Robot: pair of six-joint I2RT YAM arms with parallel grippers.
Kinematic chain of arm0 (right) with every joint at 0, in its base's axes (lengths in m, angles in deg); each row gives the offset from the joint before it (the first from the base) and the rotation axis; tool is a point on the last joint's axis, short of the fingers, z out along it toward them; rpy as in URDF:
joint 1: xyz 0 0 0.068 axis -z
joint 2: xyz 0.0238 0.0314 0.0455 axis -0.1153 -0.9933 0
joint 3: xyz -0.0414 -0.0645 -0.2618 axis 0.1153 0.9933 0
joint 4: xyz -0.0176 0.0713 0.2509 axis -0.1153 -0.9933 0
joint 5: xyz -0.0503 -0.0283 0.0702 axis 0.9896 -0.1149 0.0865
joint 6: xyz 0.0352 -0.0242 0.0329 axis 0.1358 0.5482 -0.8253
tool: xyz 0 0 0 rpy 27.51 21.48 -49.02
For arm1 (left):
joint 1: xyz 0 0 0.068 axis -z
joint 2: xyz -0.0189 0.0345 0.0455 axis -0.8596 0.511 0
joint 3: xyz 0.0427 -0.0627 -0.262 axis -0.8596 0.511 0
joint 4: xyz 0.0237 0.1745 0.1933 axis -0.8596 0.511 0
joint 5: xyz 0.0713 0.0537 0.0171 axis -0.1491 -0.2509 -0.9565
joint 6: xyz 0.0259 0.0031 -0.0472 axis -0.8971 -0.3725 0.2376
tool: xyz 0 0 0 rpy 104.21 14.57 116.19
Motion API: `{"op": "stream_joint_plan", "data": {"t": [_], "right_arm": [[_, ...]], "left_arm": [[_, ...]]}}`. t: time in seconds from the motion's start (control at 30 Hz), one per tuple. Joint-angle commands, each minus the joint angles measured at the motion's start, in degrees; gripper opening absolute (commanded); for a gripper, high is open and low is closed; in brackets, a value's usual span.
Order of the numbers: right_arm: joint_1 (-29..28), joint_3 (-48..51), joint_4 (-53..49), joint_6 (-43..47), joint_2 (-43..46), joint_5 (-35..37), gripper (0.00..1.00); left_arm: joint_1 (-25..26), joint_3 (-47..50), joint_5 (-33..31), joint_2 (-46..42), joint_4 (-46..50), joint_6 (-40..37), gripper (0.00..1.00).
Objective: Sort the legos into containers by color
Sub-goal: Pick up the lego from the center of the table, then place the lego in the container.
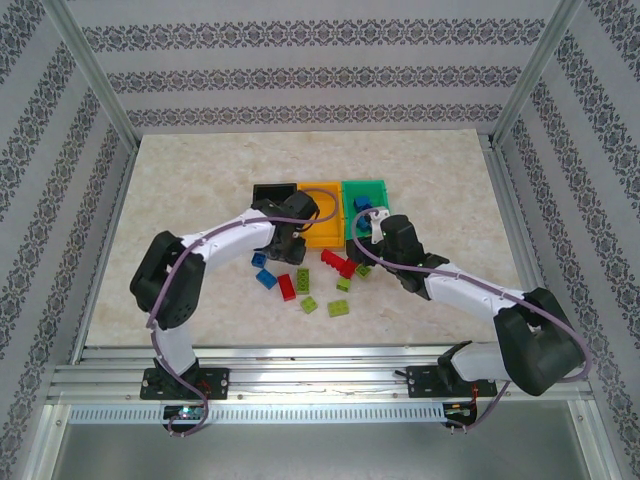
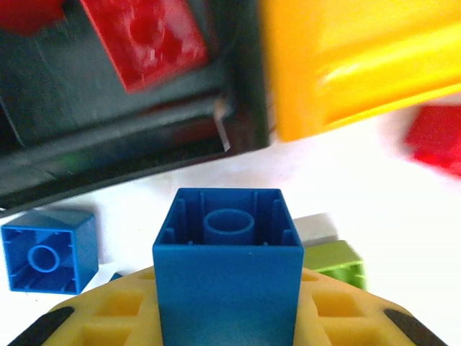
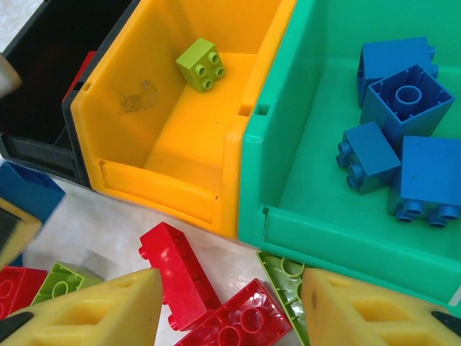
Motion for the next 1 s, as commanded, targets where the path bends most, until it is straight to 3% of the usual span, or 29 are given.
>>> {"op": "stream_joint_plan", "data": {"t": [0.0, 0.13, 0.27, 0.47, 0.63, 0.77, 0.97], "right_arm": [[1.6, 1.7, 1.8, -1.9, 2.2, -0.8, 0.54], [4.1, 4.3, 3.3, -4.3, 5.1, 0.9, 0.54], [9.4, 7.0, 5.9, -8.8, 7.0, -2.7, 0.55], [16.9, 9.2, 9.5, -15.1, 5.3, -8.9, 0.55], [19.2, 9.8, 11.2, -16.8, 3.9, -11.4, 0.55], [19.3, 10.0, 11.3, -16.6, 4.4, -11.2, 0.55], [19.2, 10.1, 11.3, -16.5, 5.1, -11.4, 0.55]], "left_arm": [[1.2, -4.5, 0.1, -3.4, 2.5, -0.2, 0.31], [2.1, -9.8, 2.8, -2.0, 1.1, 0.1, 0.31], [3.8, -18.7, 4.0, 3.8, 1.0, -0.5, 0.31], [5.6, -38.7, 4.7, 17.4, 5.8, -2.0, 0.31], [6.1, -58.2, 4.1, 30.2, 13.0, -3.2, 0.32], [6.2, -72.5, 2.7, 38.3, 20.2, -3.7, 0.48], [6.3, -68.4, -0.8, 34.3, 21.6, -4.3, 0.6]]}}
